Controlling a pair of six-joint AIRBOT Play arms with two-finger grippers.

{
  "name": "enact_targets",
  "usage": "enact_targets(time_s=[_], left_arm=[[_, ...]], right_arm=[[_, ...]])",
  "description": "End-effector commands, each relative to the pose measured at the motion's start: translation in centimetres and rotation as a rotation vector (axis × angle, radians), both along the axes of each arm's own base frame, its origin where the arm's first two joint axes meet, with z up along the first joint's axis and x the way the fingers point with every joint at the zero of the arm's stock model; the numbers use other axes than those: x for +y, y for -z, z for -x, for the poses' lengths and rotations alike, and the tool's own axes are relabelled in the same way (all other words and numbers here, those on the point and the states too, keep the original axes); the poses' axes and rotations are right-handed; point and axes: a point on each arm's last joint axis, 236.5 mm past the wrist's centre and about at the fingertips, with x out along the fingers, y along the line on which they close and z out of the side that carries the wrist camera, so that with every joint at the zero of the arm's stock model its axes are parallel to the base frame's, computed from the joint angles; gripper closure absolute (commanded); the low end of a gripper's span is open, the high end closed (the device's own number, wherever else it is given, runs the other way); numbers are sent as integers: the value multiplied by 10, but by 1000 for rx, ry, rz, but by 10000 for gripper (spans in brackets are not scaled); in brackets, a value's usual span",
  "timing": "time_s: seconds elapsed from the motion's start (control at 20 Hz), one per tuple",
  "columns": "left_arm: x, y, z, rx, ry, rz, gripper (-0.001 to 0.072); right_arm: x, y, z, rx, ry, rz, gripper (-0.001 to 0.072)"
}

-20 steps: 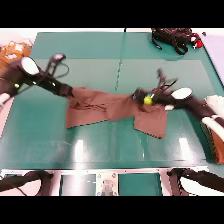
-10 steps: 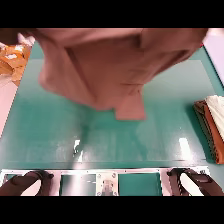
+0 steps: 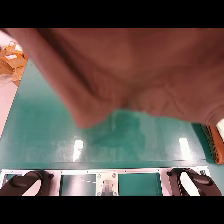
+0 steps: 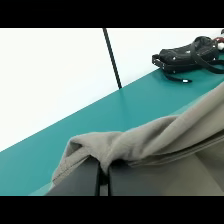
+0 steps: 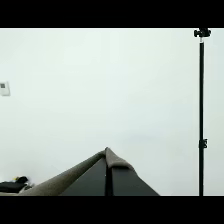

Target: Fold the shirts.

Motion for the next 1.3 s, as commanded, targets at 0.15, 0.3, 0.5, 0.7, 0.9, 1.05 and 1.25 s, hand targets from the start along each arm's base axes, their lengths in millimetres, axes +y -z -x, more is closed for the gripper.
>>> enact_targets(time_s=[0.15, 0.3, 0.5, 0.7, 0.9, 1.05, 1.25], left_arm=[[-9, 89, -82, 280, 1, -43, 674], [-17, 193, -146, 539, 0, -66, 673], [-23, 343, -232, 780, -41, -60, 673], [-43, 455, -280, 930, -40, 32, 673], [-52, 508, -289, 1016, -47, 94, 671], [-36, 501, -287, 1020, -79, 19, 157], [5, 463, -269, 1084, -106, -112, 157]], right_arm=[[-18, 84, -93, 308, -19, -33, 695], [-37, 182, -172, 565, -24, -97, 694], [-57, 331, -260, 874, -25, -157, 695], [-50, 469, -312, 1107, -41, -185, 694], [-46, 555, -319, 1266, -49, -210, 660], [-64, 560, -307, 1320, -66, -233, 377], [-101, 546, -258, 1426, -119, -281, 382]])
